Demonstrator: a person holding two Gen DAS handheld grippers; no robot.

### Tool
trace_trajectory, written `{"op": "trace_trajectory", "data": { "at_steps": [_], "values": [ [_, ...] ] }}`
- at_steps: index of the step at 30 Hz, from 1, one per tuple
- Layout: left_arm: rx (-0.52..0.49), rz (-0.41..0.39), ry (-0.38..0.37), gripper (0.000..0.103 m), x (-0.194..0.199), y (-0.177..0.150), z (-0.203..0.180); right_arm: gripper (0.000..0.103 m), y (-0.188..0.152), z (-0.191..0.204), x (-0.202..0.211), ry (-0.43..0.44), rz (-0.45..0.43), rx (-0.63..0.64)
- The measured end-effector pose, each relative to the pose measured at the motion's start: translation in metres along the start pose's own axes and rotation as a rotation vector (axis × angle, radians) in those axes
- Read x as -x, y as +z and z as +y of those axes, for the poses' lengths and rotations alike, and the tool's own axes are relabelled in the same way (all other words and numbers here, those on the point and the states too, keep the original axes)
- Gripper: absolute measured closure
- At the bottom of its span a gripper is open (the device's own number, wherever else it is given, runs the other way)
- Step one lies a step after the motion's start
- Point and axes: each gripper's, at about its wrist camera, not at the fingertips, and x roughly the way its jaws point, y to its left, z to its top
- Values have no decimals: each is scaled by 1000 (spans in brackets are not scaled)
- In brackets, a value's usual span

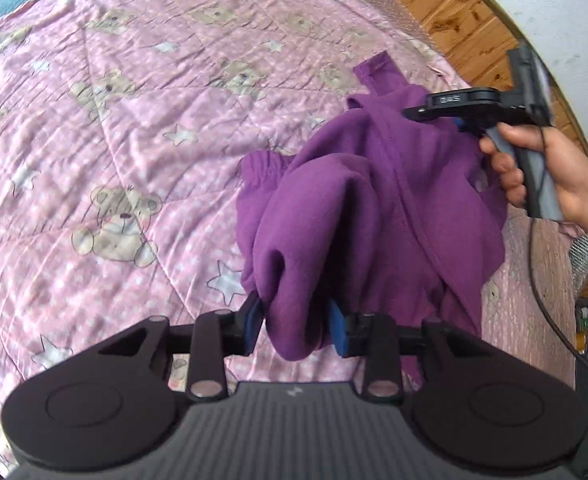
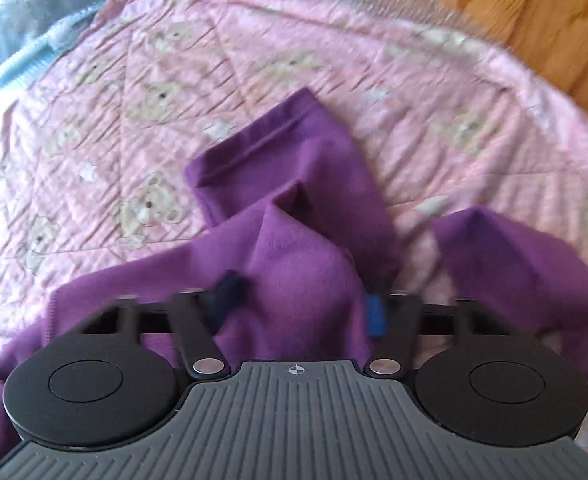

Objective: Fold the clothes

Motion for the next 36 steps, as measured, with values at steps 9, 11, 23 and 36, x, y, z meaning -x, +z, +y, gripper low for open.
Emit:
{"op": "trace_trajectory", "data": {
  "at_steps": [9,11,23,36],
  "values": [
    [-76,-50,-65,62,22,33,25,90,-133,-76,237,-18,-492,-419],
    [-103,-49,-85,59,17,50,27,89,-196,-110,239,-108,-405,-580],
    [-470,-15,-253,39,-103,155,-143,48,-340,-131,210,-511,-136,-984],
    [-945,312,-160,71,-244,112,-290,21,-216,-117,116,-312,-122,-741]
  ]
}}
